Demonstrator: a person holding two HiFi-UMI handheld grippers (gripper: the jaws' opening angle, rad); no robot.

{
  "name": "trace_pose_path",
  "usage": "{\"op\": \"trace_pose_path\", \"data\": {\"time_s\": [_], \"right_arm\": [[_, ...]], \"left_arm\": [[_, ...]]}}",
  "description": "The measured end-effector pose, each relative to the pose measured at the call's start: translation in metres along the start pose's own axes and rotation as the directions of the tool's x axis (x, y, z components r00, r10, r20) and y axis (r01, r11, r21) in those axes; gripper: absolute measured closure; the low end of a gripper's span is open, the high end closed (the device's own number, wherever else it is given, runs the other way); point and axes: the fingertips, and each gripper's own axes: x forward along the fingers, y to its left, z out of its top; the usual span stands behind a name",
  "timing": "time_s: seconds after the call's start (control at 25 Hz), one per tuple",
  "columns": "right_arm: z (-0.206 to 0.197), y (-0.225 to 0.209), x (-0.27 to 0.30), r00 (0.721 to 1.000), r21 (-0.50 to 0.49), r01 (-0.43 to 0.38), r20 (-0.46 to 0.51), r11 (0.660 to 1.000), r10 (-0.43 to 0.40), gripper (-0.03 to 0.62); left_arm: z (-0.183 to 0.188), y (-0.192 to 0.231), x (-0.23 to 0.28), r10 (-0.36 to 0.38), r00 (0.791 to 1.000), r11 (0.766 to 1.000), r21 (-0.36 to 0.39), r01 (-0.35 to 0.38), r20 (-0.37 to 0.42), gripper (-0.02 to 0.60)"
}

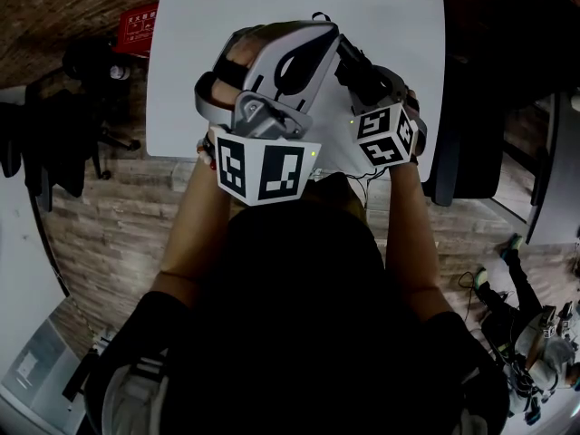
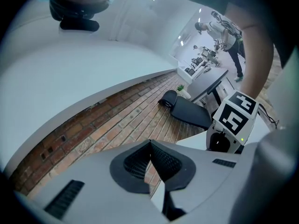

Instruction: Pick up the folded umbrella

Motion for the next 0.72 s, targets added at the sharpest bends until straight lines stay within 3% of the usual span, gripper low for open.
{"op": "trace_pose_path", "data": {"time_s": [0.44,0.72], "right_arm": [[0.034,-0.033,-0.032,0.983,-0.031,0.126,0.139,0.992,-0.121,0.376],[0.059,-0.055,-0.065,0.939,0.002,0.225,0.268,0.974,-0.217,0.376]], "left_arm": [[0.014,0.008,-0.002,0.048,0.999,0.999,0.021,-0.048,-0.006,0.570],[0.026,0.019,-0.005,0.103,0.995,0.995,0.002,-0.103,-0.010,0.570]]}}
